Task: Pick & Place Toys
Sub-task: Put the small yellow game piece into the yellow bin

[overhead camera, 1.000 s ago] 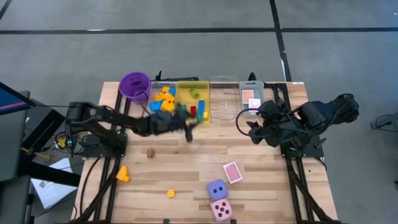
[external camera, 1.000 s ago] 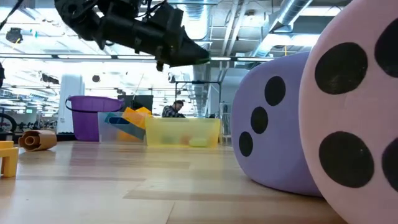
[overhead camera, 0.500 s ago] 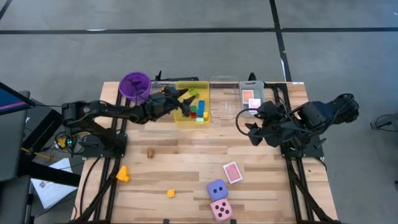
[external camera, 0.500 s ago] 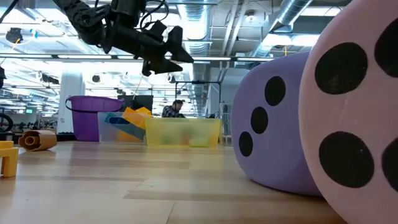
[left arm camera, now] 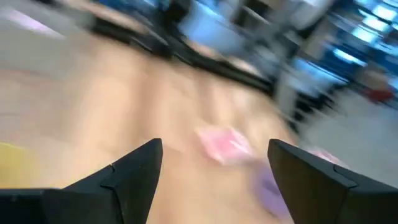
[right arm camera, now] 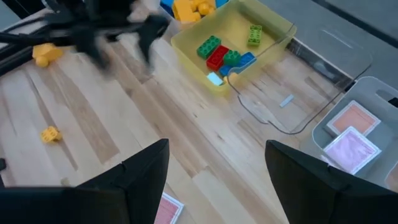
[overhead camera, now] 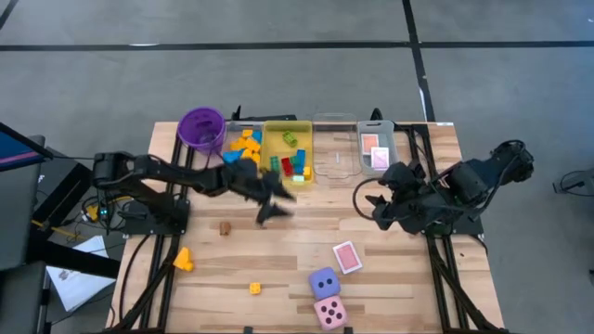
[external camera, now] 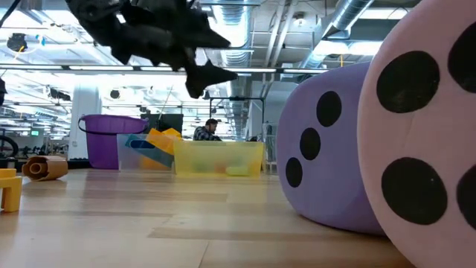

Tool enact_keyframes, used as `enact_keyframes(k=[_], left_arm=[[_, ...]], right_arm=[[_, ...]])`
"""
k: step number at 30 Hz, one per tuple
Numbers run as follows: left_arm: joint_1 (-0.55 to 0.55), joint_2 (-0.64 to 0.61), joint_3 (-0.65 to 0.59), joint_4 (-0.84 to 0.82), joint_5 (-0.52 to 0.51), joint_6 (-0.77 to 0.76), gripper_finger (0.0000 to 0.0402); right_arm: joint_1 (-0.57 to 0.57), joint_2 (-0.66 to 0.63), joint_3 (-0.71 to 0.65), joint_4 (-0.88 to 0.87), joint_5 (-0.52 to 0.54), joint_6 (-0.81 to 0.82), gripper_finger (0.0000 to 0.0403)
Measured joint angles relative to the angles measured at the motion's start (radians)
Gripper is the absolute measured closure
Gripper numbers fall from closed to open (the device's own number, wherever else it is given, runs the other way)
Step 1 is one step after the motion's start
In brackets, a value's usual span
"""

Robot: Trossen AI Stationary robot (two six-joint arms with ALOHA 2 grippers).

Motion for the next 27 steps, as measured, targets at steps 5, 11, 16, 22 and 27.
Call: enact_keyframes(k=[5,11,16,22,27], left_arm=[[-0.183,0.000,0.000,-0.116,0.079,-0.025,0.0116],[-0.414,0.000,0.000,-0.322,0.079,0.032,0.0116],[-0.562,0.000,0.000,-0.401,-0.003,0.033,0.0116],[-0.666,0.000,0.000,-0.400,-0.144,0.032,0.0116],[-0.700,0.000,0.000,-0.405,-0.287,0.032,0.0116]], right_arm=[[0.011,0.039,0.000,-0.011,0.005,-0.001,0.0143],[0.016,0.102,0.000,-0.017,0.003,0.000,0.0143],[0.017,0.131,0.000,0.003,-0.002,0.000,0.0143],[0.024,0.123,0.000,0.011,-0.021,0.000,0.0143],[0.029,0.121,0.000,0.030,-0.026,0.003,0.0143]])
